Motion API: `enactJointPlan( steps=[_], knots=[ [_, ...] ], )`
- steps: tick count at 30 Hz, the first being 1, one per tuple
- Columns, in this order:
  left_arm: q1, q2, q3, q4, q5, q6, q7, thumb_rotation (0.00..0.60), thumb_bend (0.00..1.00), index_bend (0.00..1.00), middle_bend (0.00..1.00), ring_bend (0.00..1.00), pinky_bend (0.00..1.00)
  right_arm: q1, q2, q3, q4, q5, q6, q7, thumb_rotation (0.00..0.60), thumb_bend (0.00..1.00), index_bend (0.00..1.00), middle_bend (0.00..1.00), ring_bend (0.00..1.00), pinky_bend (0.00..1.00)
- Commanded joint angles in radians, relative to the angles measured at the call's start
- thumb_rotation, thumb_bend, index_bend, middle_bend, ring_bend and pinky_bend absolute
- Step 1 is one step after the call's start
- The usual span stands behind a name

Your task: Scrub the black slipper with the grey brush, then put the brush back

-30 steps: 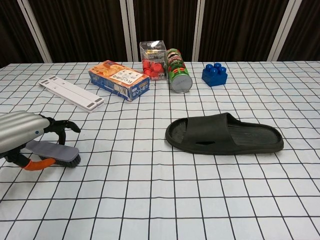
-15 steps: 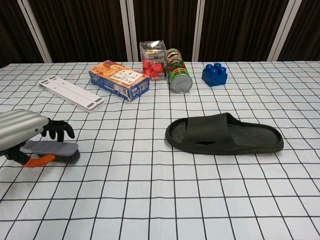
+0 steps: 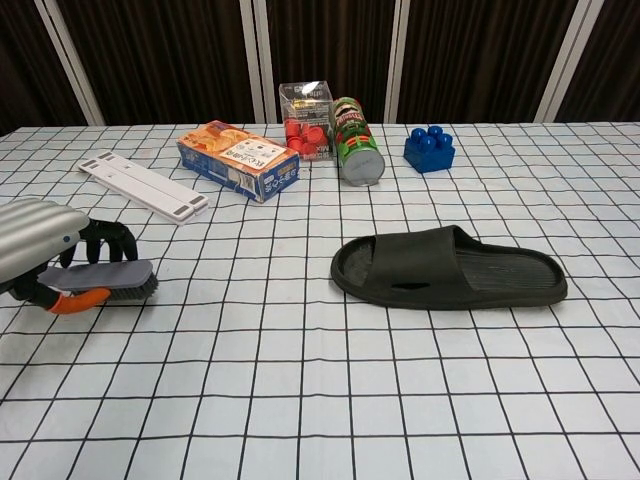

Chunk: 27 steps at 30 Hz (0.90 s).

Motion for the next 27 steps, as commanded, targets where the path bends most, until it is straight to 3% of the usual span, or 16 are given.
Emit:
enactJointPlan(
  steps=[1,8,12,16,23,27],
  knots=[
    [-0.004,0.007,-0.005,-0.007,0.003,0.005,-0.010,0.600,0.64,0.42,0.63,0.51,0.51,0.004,-0.005,0.002,0.005,-0.006,-0.002,-0.003,0.600,0.41,0.00,0.00,0.00,0.00],
    [-0.055,0.033,-0.055,-0.069,-0.011,-0.025,0.011,0.600,0.64,0.43,0.63,0.51,0.51,0.062,-0.032,0.017,0.034,-0.056,-0.048,-0.026,0.600,0.41,0.00,0.00,0.00,0.00],
    [-0.101,0.042,-0.097,-0.132,-0.044,-0.077,0.050,0.600,0.64,0.43,0.64,0.51,0.51,0.145,-0.042,0.041,0.010,-0.066,-0.150,-0.046,0.600,0.52,0.00,0.00,0.00,0.03],
    [-0.143,0.030,-0.129,-0.162,-0.076,-0.121,0.096,0.600,0.64,0.43,0.64,0.51,0.51,0.229,-0.065,0.062,-0.016,-0.074,-0.254,-0.072,0.600,0.57,0.00,0.00,0.00,0.08],
    [-0.227,-0.024,-0.212,-0.162,-0.160,-0.187,0.142,0.600,0.65,0.42,0.63,0.51,0.51,0.376,-0.146,0.082,-0.042,-0.055,-0.462,-0.132,0.600,0.86,0.00,0.03,0.01,0.14],
    [-0.266,-0.061,-0.246,-0.135,-0.202,-0.210,0.158,0.600,0.65,0.42,0.63,0.51,0.51,0.431,-0.182,0.085,-0.043,-0.032,-0.544,-0.166,0.600,0.87,0.00,0.04,0.03,0.17]
  ],
)
